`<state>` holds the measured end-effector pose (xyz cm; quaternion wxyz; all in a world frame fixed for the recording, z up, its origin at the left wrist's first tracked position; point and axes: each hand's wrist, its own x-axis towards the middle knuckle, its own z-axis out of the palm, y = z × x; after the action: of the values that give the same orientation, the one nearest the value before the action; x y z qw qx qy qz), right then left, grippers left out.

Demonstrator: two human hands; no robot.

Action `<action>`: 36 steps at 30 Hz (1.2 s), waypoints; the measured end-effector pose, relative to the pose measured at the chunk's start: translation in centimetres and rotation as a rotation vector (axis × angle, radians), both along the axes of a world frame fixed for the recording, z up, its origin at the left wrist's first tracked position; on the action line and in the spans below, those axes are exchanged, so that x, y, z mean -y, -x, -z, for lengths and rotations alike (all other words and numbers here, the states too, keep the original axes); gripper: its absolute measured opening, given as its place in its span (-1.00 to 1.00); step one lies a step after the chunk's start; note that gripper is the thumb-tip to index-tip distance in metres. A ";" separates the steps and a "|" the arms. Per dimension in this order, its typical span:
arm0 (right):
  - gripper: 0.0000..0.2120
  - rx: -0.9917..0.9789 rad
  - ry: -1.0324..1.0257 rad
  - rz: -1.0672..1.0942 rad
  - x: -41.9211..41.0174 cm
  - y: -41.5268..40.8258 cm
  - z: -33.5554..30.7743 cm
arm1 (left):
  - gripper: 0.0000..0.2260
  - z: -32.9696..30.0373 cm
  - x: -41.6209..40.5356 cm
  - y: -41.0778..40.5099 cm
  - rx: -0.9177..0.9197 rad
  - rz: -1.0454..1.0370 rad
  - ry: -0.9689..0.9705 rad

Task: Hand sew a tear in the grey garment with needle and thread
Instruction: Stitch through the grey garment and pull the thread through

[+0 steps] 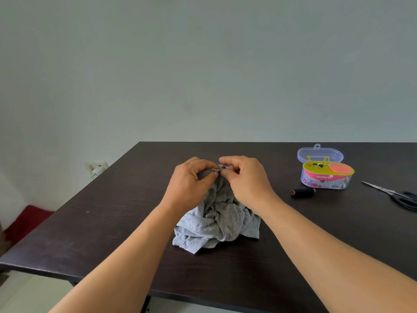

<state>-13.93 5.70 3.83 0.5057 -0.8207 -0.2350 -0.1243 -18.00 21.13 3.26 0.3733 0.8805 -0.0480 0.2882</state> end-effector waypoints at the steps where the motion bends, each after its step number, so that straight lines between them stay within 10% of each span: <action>1: -0.73 0.011 0.009 -0.002 0.0 0.0 0.0 | -0.87 0.0 0.0 0.0 -0.001 0.001 0.007; 36: -0.84 0.184 0.146 -0.011 0.7 -0.7 -0.7 | -0.91 -0.8 -0.5 -0.2 -0.009 0.044 0.174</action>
<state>-13.18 5.01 4.57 0.4218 -0.8391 -0.2932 -0.1790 -17.80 21.66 4.07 0.4547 0.8449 -0.0406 0.2788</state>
